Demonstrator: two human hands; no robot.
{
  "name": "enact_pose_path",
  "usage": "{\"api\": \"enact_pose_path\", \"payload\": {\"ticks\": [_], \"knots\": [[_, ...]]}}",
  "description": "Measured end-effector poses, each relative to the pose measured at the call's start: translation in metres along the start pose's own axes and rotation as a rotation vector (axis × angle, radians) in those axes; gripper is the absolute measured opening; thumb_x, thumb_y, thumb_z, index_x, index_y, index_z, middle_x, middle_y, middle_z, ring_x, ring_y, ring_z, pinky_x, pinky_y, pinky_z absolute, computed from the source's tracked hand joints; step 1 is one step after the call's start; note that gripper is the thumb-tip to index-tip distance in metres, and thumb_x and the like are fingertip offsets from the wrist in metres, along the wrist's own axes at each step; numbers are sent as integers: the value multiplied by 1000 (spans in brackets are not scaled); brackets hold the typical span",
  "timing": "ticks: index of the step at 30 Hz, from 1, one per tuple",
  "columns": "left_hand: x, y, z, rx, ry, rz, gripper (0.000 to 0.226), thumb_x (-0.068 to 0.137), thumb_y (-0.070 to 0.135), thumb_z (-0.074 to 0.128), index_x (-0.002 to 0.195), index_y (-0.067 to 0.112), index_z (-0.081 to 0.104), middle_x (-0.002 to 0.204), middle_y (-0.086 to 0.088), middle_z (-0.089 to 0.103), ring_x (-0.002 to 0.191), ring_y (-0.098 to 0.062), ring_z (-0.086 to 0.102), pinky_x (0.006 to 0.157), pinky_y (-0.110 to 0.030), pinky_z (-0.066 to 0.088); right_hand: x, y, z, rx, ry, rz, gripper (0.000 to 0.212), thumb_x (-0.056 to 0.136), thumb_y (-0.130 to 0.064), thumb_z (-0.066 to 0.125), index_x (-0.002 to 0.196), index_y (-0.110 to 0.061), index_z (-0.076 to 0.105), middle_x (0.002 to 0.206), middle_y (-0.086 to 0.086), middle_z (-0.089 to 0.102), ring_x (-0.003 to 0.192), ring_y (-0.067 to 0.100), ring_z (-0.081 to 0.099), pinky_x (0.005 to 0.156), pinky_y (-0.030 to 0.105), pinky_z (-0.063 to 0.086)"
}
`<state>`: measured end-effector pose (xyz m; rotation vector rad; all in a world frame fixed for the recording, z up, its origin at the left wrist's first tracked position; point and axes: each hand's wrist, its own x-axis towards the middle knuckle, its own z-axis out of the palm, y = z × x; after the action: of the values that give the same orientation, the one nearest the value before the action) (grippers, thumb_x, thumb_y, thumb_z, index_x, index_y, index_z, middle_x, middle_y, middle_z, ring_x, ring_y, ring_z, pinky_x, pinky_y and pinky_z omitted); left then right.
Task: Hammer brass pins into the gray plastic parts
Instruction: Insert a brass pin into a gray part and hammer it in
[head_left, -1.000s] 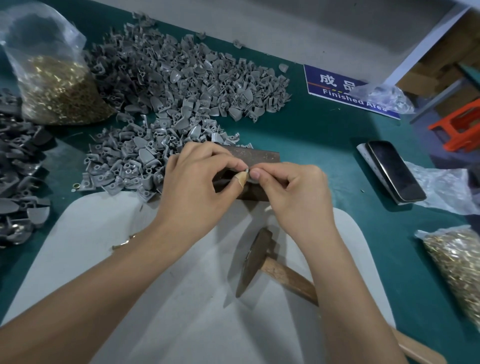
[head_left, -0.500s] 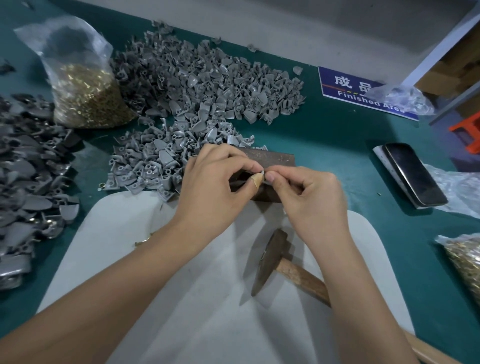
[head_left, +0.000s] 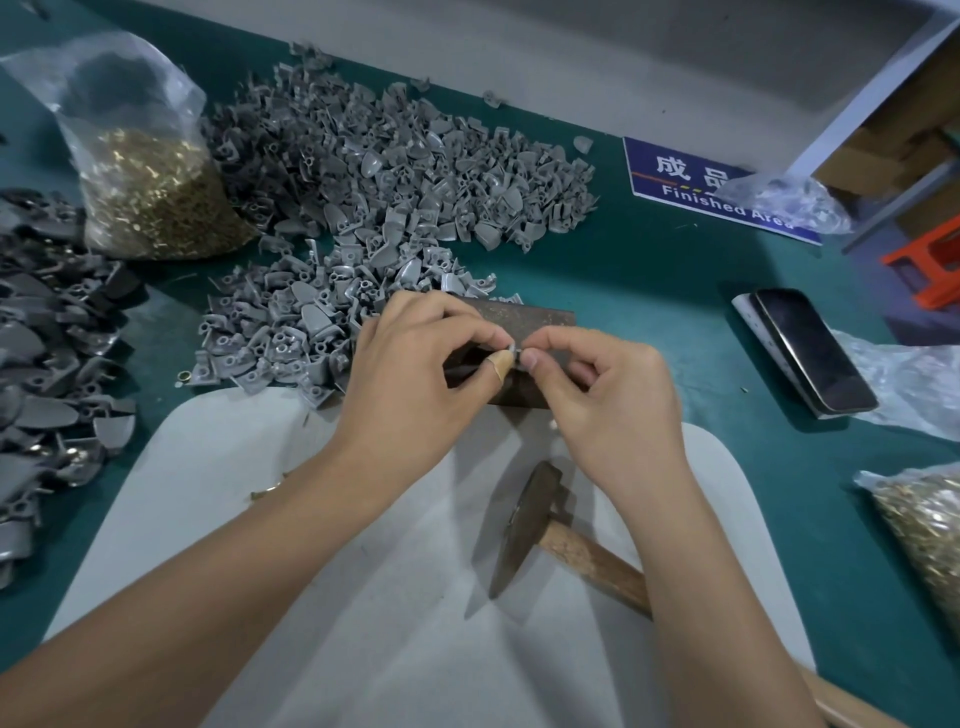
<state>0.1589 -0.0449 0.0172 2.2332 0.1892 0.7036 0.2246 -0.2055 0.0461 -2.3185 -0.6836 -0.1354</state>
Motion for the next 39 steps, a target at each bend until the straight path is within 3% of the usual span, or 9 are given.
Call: {"api": "enact_pose_path", "payload": {"ticks": [7,13,17,20,22,31,35,39], "knots": [[0,0,0,-5,6,0,9,88,31,77,97,33,78,98,15,64,104,-12,51,91,-50,44,8,-13,-12,-273,-75,-62,2,92,-36,65,91,-36,67,65,-25,52,55,11,42,50,26,28],[1,-1,0,-10,3,-2,11,88,29,78,98,30,79,97,13,66,105,-15,53,92,-50,44,9,-19,-12,-322,-78,-37,5,92,-35,63,91,-35,68,57,-7,48,69,21,47,56,26,33],[1,-2,-1,-32,-10,-2,11,87,32,78,98,30,80,96,14,66,104,-16,54,93,-51,44,17,-23,-17,-288,-168,48,7,92,-35,66,90,-37,72,60,-24,51,61,15,41,52,29,28],[1,-2,-1,-42,-14,-11,12,87,31,79,99,30,80,96,13,67,104,-17,54,92,-51,44,22,-30,-20,-320,-206,86,9,92,-35,66,90,-39,73,61,-9,53,74,22,50,59,32,37],[2,-2,-2,-35,-18,-9,13,88,31,78,100,30,80,97,13,67,104,-17,54,92,-50,44,23,-35,-18,-386,-203,87,11,94,-34,64,90,-38,74,71,-4,59,84,28,54,65,34,39],[-1,-2,0,14,-10,21,12,89,28,77,101,25,78,98,10,68,103,-18,53,87,-51,46,31,-51,-15,-593,-195,87,10,91,-28,64,95,-30,72,85,0,57,89,30,54,62,32,25],[-1,1,-2,72,-13,10,9,90,36,73,99,34,75,99,17,65,106,-13,51,91,-47,43,26,-40,-17,-466,-205,147,11,92,-36,63,91,-40,74,78,-8,63,87,27,57,64,32,33],[-1,3,-4,87,-15,26,6,91,39,70,97,38,73,97,18,65,107,-12,50,91,-44,41,15,-26,-18,-271,-190,176,8,91,-43,63,93,-50,69,60,-24,53,66,14,45,57,30,33]]}}
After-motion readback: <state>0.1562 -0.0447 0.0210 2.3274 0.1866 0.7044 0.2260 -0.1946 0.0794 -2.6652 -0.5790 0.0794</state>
